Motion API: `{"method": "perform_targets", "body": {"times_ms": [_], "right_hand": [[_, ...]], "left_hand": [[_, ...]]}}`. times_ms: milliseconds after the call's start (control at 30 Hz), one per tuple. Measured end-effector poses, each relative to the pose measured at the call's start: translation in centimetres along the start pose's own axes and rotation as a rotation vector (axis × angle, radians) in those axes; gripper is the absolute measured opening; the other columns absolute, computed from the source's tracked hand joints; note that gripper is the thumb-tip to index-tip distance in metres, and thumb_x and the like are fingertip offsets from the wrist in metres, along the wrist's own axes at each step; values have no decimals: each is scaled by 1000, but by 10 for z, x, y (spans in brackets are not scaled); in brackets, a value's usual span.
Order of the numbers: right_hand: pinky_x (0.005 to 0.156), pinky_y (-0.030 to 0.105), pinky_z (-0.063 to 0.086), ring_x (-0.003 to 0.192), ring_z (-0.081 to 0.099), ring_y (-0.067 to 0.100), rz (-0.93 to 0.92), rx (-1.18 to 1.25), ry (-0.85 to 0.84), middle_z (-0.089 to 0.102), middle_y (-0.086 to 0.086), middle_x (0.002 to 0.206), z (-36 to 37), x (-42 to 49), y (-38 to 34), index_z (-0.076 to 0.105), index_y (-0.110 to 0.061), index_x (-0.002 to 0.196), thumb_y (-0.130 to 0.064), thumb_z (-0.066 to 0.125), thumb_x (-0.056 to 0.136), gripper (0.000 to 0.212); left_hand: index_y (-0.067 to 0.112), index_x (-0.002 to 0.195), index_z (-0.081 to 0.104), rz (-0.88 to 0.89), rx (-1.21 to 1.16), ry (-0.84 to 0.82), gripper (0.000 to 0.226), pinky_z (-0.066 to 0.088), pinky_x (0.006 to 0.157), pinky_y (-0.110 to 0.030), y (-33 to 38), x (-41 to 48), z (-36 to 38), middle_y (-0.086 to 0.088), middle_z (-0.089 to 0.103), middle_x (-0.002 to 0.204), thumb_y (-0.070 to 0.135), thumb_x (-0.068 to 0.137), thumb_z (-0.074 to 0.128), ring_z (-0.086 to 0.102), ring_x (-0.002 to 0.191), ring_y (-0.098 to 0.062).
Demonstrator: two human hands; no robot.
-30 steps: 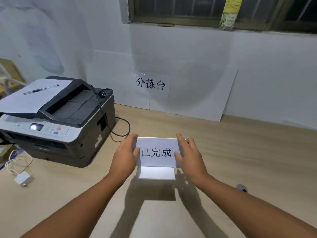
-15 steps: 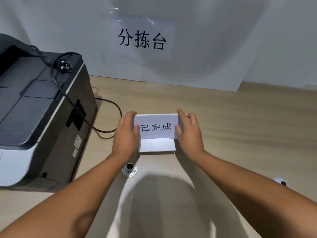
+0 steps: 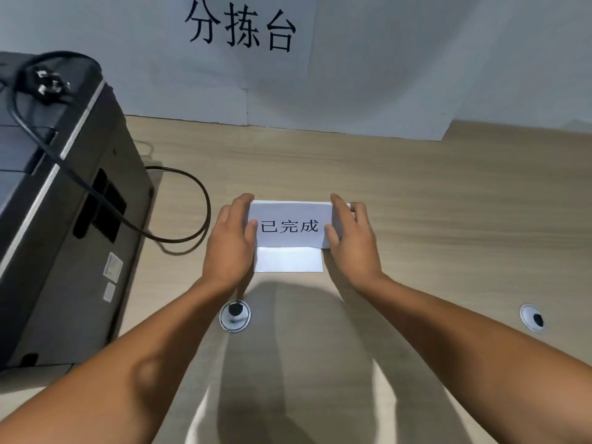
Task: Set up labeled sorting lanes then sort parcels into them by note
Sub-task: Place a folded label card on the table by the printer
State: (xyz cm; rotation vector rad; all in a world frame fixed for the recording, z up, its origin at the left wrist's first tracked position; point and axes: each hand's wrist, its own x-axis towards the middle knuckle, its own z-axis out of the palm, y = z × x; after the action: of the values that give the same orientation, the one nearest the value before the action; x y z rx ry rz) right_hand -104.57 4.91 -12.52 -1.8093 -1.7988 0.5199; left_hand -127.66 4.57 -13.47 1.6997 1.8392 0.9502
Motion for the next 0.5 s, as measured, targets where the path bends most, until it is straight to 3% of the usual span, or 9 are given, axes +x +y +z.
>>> {"method": "perform_targets", "body": {"times_ms": [167, 333, 500], "right_hand": [[93, 37, 52, 120, 50, 23, -7, 19, -8, 36, 1, 148, -33, -9, -14, 22, -36, 160, -23, 60, 100, 72], [92, 32, 44, 131, 43, 22, -26, -58, 57, 32, -1, 155, -107, -34, -26, 26, -33, 159, -25, 56, 101, 66], [109, 40, 40, 143, 32, 24, -64, -264, -1, 34, 3, 159, -209, -78, -11, 31, -29, 158, -40, 53, 100, 63]], "left_hand": [[38, 154, 31, 18, -15, 27, 62, 31, 94, -16, 21, -15, -25, 12, 42, 131, 15, 101, 55, 40, 108, 5], [31, 154, 34, 42, 52, 63, 53, 41, 107, -41, 75, -35, -57, -4, 43, 147, 22, 104, 51, 44, 133, -23], [21, 148, 47, 173, 166, -78, 52, 35, 112, -41, 164, -74, -57, -5, 51, 145, 32, 99, 60, 42, 136, -25]]}}
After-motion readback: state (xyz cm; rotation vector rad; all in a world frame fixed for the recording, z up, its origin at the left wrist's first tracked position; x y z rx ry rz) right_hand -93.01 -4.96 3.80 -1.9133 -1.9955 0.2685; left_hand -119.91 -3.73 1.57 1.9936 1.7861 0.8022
